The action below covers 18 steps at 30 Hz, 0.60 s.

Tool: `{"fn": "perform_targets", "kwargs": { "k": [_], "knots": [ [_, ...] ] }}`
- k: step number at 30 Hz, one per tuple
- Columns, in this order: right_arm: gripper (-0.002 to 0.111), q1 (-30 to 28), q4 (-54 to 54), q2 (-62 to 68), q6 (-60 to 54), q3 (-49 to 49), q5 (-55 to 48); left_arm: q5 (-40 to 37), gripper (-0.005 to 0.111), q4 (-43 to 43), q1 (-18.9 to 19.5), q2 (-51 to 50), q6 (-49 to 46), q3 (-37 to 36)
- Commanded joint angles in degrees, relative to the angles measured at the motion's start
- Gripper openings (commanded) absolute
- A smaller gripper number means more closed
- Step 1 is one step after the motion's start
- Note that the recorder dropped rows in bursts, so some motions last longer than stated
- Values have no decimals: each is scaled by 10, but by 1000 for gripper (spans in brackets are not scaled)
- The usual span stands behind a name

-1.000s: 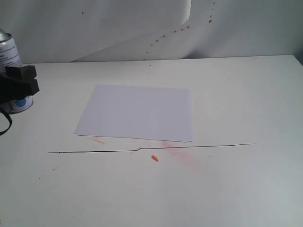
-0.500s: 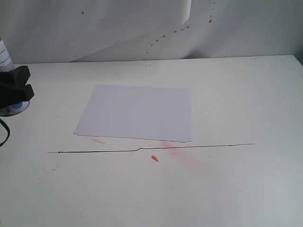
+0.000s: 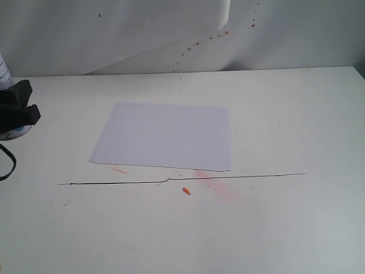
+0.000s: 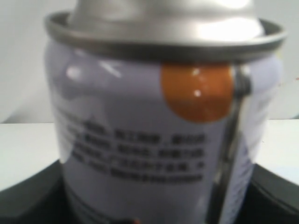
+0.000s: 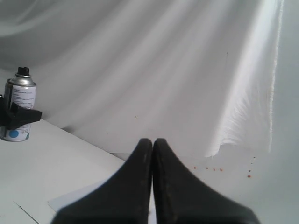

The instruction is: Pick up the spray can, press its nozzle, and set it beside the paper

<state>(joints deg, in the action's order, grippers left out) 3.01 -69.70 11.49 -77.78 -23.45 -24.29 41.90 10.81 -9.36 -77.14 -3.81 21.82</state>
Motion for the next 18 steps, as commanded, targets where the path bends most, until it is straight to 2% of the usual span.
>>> {"fn": "perform_targets", "kwargs": {
  "k": [1,5,8,18],
  "knots": [
    [0,-2,5,-2,2,3,-3,149,0,-16,1,-84,17,-4],
    [0,-2,5,-2,2,3,-3,223,0,-25,1,-184,38,3],
    [0,-2,5,-2,2,3,-3,232,0,-25,2,-236,41,28],
    [0,-2,5,-2,2,3,-2,269,0,-71,57,-335,100,68]
  ]
}}
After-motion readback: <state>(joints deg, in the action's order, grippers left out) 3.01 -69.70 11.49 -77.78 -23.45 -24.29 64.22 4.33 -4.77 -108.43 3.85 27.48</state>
